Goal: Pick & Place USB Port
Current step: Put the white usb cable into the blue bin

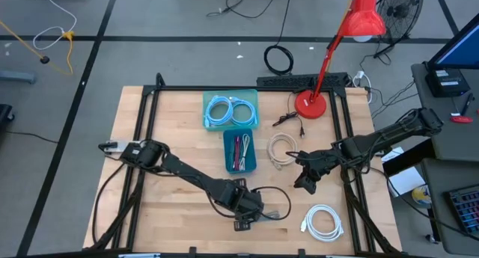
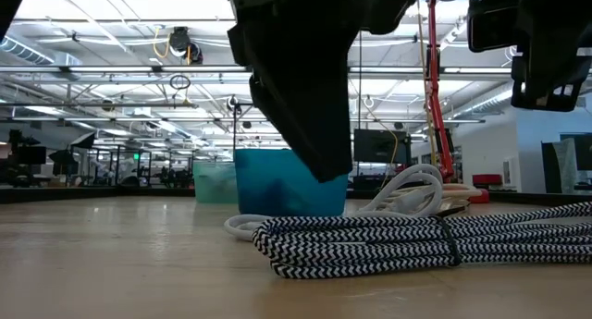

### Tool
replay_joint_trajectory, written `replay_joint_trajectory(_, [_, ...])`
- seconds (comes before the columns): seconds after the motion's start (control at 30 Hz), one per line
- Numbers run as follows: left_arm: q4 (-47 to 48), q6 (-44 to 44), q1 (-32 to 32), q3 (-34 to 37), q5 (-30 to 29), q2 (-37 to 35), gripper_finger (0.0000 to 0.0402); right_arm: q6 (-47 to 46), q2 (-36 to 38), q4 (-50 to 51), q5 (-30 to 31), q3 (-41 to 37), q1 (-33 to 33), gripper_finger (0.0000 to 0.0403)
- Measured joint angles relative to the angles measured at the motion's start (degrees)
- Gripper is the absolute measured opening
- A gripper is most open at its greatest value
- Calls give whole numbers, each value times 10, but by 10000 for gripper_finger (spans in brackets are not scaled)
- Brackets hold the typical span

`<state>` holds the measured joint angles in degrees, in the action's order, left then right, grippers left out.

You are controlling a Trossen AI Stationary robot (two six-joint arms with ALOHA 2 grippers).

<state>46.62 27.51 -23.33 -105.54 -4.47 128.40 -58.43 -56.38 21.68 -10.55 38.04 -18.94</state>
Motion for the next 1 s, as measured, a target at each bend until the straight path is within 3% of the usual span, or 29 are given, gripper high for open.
replay_joint_trajectory(0.53, [1,22,2,0,42,24,170,-5,0,-5,18,0,-13,90])
replay_joint_trajectory(0.73, [2,46,4,0,25,29,168,-8,0,-7,24,0,-19,90])
replay_joint_trajectory(0.83, [2,55,12,0,23,29,146,-8,0,-9,28,0,-19,90])
replay_joint_trajectory(1.0, [2,61,25,0,34,29,65,-7,0,-9,30,0,-19,90])
